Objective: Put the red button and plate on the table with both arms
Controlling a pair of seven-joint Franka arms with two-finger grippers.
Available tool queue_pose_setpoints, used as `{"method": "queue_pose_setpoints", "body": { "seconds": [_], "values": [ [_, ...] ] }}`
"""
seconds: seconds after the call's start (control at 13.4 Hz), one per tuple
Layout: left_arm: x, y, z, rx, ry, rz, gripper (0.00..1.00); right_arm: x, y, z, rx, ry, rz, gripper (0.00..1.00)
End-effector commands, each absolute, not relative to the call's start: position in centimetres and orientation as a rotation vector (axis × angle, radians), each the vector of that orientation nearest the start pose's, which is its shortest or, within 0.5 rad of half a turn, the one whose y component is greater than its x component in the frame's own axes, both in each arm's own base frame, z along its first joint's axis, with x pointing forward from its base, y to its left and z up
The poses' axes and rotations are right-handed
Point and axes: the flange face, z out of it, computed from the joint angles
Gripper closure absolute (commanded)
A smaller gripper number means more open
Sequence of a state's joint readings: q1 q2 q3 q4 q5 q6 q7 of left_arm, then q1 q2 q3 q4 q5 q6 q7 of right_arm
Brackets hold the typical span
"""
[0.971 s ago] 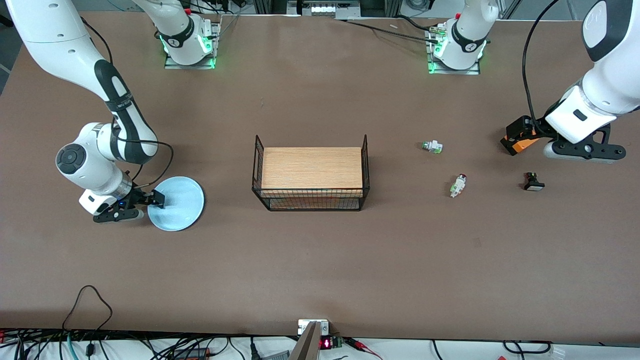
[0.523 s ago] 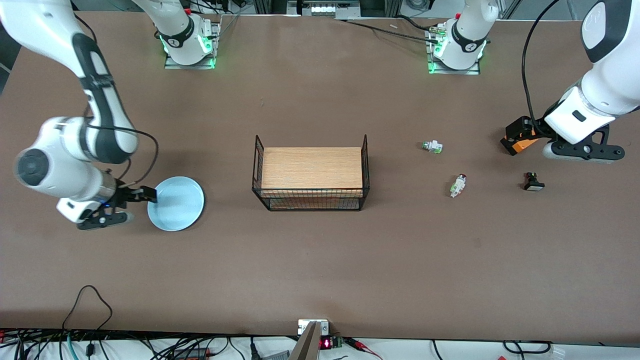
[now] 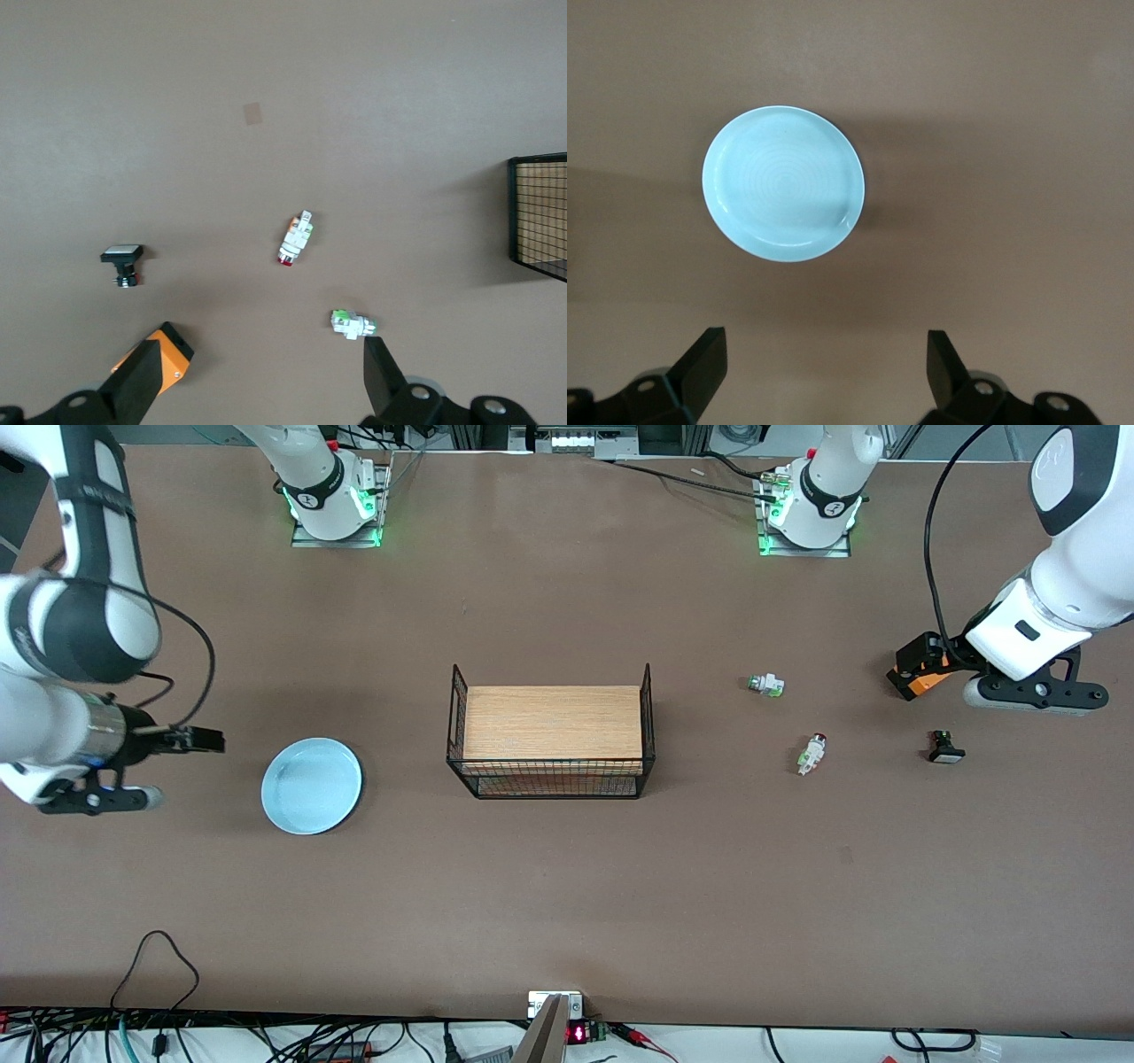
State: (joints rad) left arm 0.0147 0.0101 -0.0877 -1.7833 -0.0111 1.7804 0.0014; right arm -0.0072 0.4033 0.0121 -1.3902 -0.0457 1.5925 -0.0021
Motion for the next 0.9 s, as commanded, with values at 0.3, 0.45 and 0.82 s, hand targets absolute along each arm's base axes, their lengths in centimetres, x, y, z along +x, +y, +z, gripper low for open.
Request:
{"method": "queue_pose_setpoints", "body": {
  "seconds": [0.3, 0.45, 0.82],
  "values": [
    [56.9, -4.5, 53.5, -3.170, 0.111, 0.009, 0.00, 62.1, 0.8, 58.5, -3.180, 0.306, 0.262, 0.00],
    [56.9, -4.6, 53.7, -3.172, 0.114, 0.004, 0.00, 59.9, 1.8, 60.9, -3.192, 0.288, 0.267, 0.00],
    [57.4, -4.6, 53.7, -3.173, 0.111, -0.001, 0.00, 55.3, 2.4, 62.1, -3.172, 0.012, 0.251, 0.00]
  ]
}}
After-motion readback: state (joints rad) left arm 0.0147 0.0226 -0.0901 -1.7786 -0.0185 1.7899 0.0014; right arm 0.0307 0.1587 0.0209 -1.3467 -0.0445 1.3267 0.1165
